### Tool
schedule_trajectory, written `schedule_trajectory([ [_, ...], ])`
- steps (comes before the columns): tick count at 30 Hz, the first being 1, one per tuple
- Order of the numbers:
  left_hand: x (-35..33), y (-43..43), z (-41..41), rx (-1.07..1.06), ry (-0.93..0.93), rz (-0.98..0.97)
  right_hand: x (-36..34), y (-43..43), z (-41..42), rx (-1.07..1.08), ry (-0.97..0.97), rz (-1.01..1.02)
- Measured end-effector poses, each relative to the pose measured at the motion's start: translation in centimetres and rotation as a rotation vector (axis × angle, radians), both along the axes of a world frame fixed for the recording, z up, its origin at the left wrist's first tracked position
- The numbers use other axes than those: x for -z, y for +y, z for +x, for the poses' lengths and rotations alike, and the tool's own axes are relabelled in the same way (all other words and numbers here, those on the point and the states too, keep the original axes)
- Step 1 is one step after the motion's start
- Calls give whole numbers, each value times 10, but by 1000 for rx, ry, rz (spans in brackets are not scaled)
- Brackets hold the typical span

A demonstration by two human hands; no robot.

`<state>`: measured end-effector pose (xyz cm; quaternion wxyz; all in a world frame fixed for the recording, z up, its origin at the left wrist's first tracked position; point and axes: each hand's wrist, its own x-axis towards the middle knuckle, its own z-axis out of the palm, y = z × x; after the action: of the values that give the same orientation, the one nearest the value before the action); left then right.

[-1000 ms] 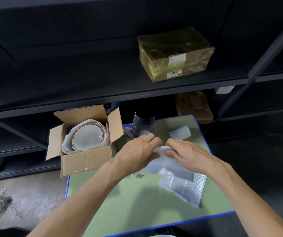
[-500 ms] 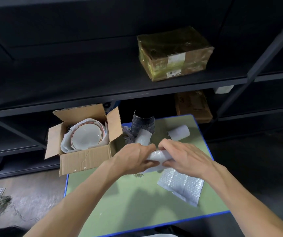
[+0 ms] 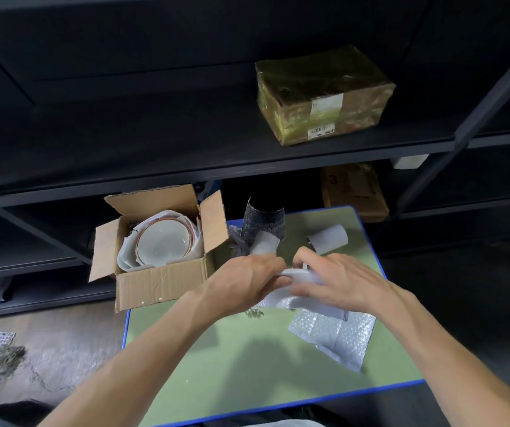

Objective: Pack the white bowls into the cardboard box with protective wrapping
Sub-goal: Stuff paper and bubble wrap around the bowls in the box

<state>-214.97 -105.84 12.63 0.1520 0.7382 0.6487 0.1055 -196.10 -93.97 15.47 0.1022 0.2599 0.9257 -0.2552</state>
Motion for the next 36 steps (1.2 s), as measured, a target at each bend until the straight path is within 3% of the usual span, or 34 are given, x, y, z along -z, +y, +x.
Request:
schedule_trajectory([
  [3, -2, -3, -4, -44, -40, -77, -4, -6, -4, -74, 49, 41],
  [8, -9, -11, -16, -130, -259, -122, -3, -9, -18, -121, 88, 135],
  [14, -15, -33, -28, -42, -147, -9, 0, -14, -33, -70, 11, 55],
  [18, -12, -44, -44, -47, -98, -57, -1, -22, -47, -58, 24, -47],
  [22, -14, -57, -63, -68, -82, -97, -5, -32, -65, -111, 39, 21],
  [28, -19, -76, -86, -91, -185, -141, -15, -59, -97, -171, 35, 157],
  [36, -25, -108, -116, -199, -308, -114, -18, -89, -138, -129, 14, 138],
])
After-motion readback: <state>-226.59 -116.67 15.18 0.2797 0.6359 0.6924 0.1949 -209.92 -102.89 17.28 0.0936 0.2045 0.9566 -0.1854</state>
